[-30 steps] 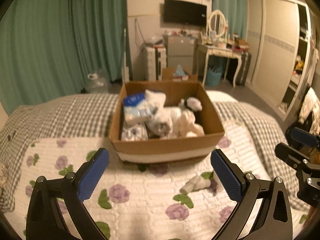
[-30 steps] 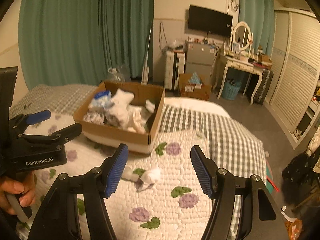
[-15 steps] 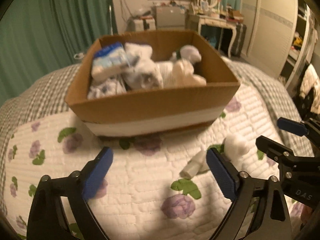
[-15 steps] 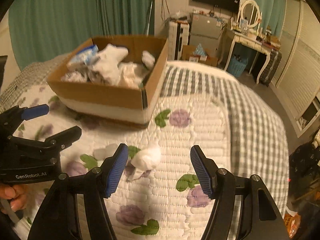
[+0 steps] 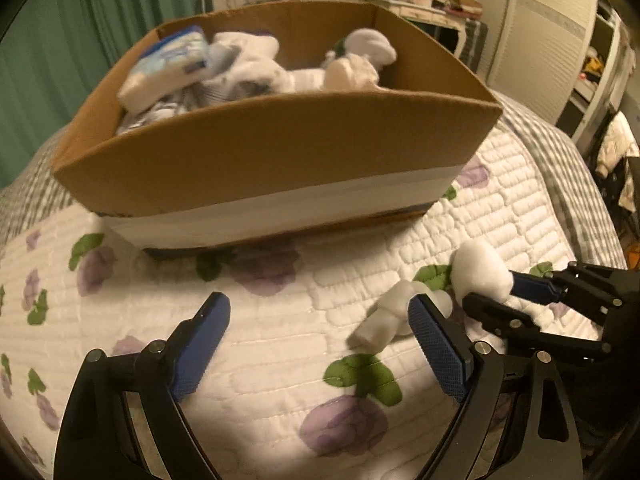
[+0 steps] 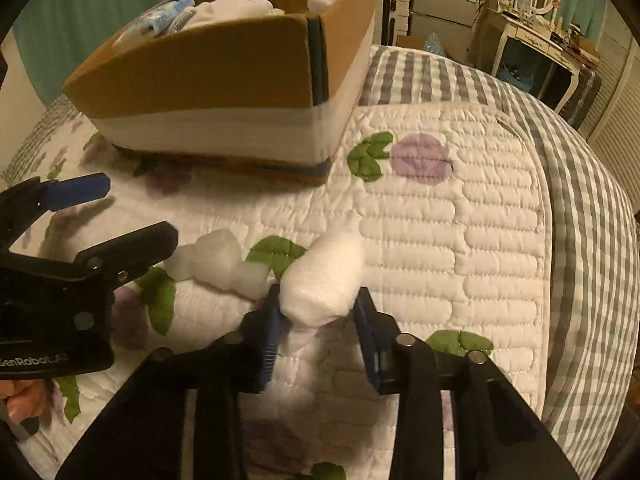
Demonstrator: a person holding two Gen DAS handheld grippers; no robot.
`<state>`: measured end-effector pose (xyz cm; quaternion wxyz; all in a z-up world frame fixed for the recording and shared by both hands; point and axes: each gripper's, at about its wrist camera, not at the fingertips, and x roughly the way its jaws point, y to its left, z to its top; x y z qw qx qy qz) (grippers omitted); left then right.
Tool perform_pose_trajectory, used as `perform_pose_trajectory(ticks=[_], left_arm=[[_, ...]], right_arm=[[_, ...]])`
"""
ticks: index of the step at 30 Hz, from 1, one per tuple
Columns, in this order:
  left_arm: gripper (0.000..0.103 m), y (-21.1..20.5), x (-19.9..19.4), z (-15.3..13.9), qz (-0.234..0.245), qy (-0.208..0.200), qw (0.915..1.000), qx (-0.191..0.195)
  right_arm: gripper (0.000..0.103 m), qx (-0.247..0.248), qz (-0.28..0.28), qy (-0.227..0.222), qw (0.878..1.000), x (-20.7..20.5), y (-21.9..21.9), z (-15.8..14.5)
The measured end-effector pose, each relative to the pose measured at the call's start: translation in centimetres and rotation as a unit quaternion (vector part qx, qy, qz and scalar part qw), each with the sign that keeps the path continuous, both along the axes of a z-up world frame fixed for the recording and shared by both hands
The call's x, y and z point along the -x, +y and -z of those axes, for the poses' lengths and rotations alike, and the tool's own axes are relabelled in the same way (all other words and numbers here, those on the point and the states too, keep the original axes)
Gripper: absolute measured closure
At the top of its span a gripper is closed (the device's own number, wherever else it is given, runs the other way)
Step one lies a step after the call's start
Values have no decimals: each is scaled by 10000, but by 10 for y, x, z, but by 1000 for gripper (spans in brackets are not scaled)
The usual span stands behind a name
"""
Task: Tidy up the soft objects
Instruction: 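Grasp a white sock with the left tool while the right tool grasps another sock, then lift and carry both white socks over the cardboard box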
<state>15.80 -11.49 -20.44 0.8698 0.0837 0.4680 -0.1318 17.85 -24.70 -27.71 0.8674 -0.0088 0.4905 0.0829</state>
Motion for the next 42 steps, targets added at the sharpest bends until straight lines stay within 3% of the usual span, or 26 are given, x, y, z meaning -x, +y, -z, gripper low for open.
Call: perform_pose_trajectory(ticks=[8, 12, 16, 18, 20, 21, 31, 37, 42], left_arm=[[12, -28, -2, 14, 337, 177, 9993, -15], [18, -37, -8, 34, 372, 378, 9985, -102], [19, -44, -8, 51, 469, 320, 9980, -286], [30, -46, -9, 52, 409, 268, 9985, -247], [55, -45, -5, 48, 455, 210, 9986, -156], [60, -45, -3, 47, 481, 194, 9986, -135], [61, -17, 13, 31, 264, 186, 9991, 259], [61, 14, 30, 4, 54, -47, 9991, 410], [61, 17, 45, -25, -123, -308, 9980, 542]], right_arm=[[80, 172, 463, -339, 9982, 11, -29, -18], [80, 2, 726, -281, 9970, 9, -47, -16], [80, 67, 717, -259, 9971, 10, -51, -11], [80, 101, 703, -216, 9972, 8, -47, -6], [80, 134, 699, -212, 9972, 9, -46, -4], [80, 135, 705, -230, 9972, 10, -47, -5], [80, 31, 802, -364, 9961, 43, -40, -21], [80, -70, 806, -549, 9952, 67, -30, -47], [80, -77, 730, -766, 9944, 84, -12, -69]])
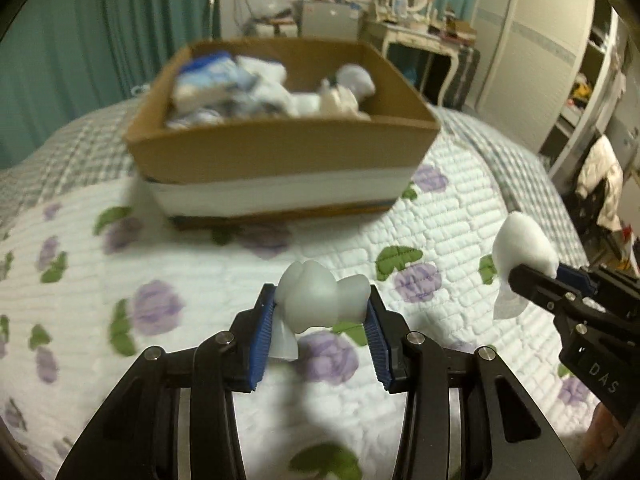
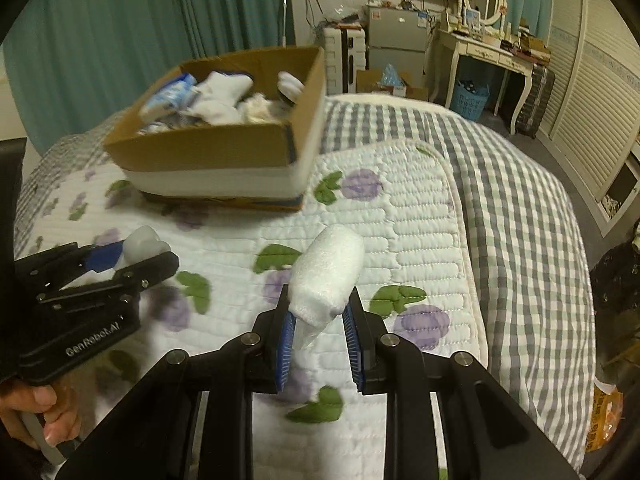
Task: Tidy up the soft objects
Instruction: 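Lift and carry both white socks over the cardboard box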
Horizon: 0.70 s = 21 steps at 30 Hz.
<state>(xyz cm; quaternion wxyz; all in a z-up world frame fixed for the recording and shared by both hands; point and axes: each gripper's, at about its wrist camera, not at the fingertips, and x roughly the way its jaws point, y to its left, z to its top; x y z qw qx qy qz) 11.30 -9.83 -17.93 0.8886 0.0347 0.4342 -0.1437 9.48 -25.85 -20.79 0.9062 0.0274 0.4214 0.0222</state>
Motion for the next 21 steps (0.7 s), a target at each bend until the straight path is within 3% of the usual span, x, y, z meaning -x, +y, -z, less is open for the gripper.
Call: perform_pose_trajectory(ticks=[8, 21], left_arm=[[61, 37, 31, -64, -212, -552, 9978, 304], [61, 79, 74, -147, -408, -1410, 9881, 467]], right_arm=[[80, 78, -144, -400, 9991, 27, 29, -39], [80, 286, -295, -1295, 9907, 73, 64, -119]])
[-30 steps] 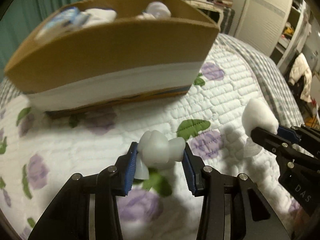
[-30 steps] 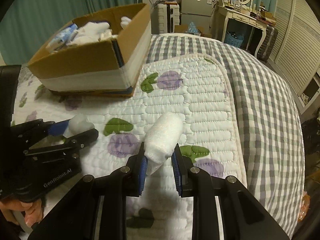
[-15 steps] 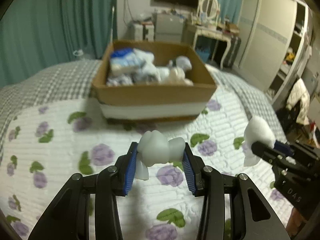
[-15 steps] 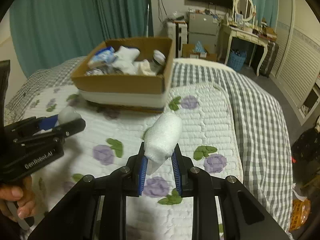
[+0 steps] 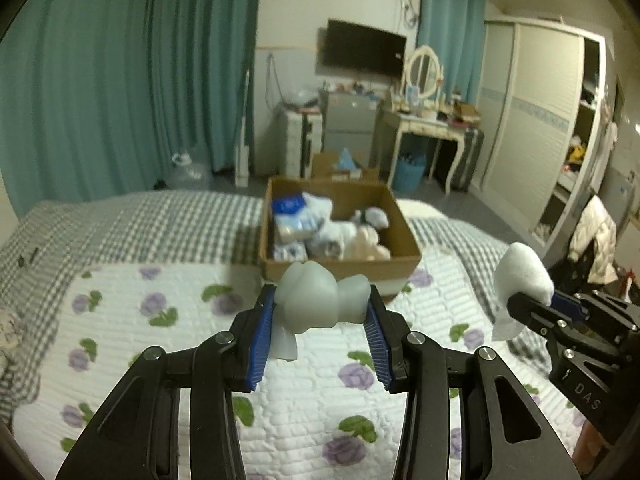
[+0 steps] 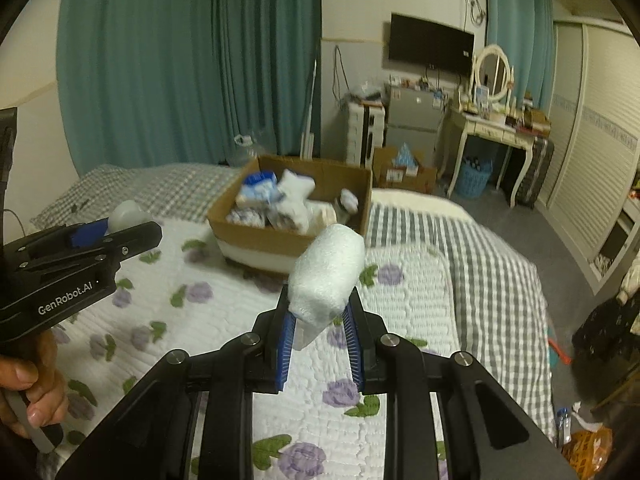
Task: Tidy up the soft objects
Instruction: 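Lift and carry both white socks over the cardboard box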
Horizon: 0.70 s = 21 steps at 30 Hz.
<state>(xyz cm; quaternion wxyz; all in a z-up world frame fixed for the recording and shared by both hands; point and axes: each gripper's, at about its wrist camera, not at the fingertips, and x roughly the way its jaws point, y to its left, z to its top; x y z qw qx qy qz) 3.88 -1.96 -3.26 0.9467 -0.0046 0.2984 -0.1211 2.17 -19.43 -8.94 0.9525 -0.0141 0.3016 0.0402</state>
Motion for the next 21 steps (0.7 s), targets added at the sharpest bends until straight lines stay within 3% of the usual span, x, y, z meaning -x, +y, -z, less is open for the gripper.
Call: perform_pose_trajectory(ticks=[14, 21], left_arm=[[61, 24, 11, -75, -241, -729, 9970, 94], [61, 26, -2, -94, -252, -934, 9952, 133]], right_arm=[[80, 121, -298, -945, 9950, 19, 29, -81], [80, 95, -342, -1255, 9915, 16, 27, -108]])
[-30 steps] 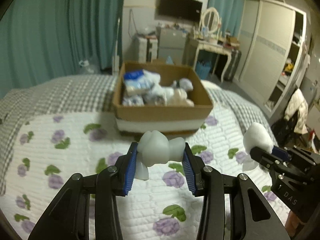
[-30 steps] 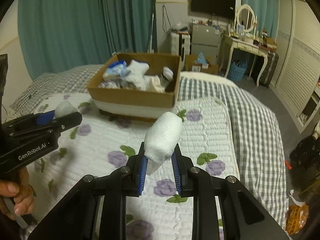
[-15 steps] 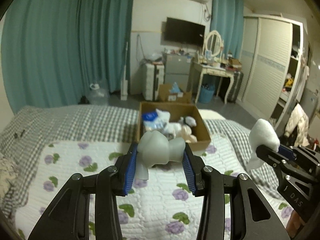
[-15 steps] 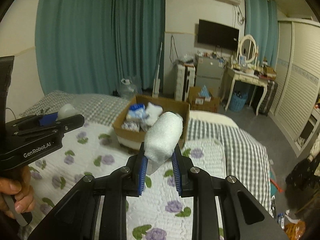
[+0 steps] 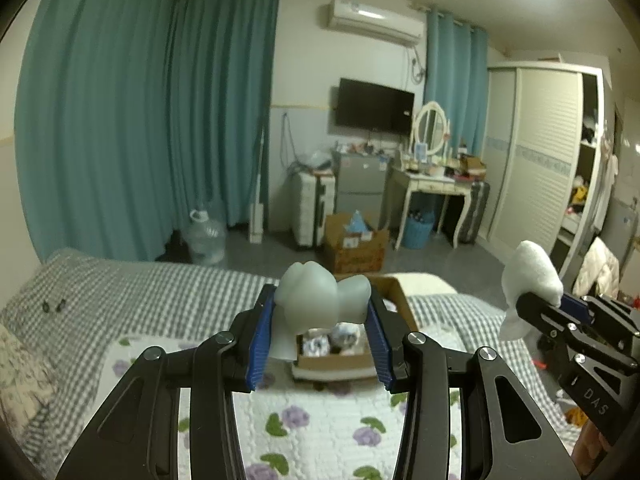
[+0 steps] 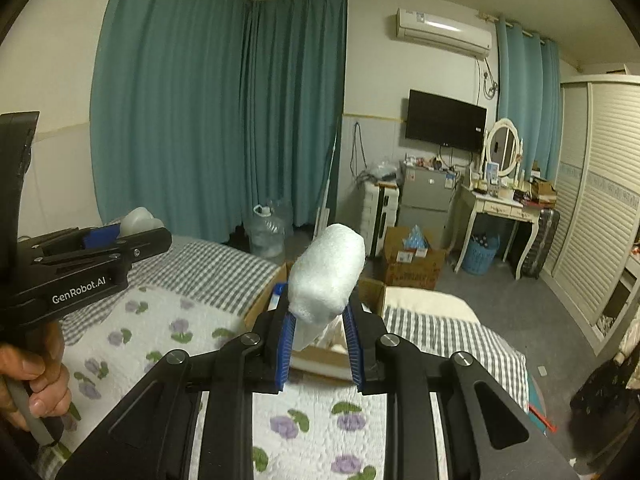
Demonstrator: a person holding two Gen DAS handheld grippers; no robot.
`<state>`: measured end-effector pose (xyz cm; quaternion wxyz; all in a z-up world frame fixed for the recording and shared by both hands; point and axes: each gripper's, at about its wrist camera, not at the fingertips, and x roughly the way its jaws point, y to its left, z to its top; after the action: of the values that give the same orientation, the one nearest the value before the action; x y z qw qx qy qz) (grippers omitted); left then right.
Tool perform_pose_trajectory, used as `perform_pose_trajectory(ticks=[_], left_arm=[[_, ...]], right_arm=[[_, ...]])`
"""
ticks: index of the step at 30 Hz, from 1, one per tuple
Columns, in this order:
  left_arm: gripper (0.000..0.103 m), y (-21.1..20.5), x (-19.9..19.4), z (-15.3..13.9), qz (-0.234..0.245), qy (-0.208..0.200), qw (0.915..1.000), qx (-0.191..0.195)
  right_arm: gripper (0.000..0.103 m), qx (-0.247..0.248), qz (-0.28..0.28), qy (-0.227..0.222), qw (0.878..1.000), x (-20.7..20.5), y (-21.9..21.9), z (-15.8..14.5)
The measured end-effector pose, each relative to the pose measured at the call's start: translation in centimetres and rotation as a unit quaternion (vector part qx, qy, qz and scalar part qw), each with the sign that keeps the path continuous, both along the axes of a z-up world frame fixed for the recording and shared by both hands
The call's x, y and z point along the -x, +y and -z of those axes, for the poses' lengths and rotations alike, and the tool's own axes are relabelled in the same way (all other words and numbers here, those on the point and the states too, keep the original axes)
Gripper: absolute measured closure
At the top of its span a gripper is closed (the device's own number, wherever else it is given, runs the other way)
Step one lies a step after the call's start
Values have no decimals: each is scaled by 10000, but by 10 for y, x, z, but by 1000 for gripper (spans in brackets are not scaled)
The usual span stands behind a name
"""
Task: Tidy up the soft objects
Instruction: 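Lift and carry both white socks over the cardboard box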
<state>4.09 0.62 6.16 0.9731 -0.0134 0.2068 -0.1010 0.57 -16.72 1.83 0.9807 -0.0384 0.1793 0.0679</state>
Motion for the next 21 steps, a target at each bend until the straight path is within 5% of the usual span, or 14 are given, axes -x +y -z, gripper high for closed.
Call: perform_pose_trajectory(ticks=[12, 21], left_arm=[[61, -17, -50, -6, 75, -156, 9998, -76], [61, -33, -96, 7, 96, -84, 9999, -114]], right_arm=[[80, -28, 48, -263, 9996, -46, -3, -25], [80, -113, 117, -227, 9996, -100, -7, -16]])
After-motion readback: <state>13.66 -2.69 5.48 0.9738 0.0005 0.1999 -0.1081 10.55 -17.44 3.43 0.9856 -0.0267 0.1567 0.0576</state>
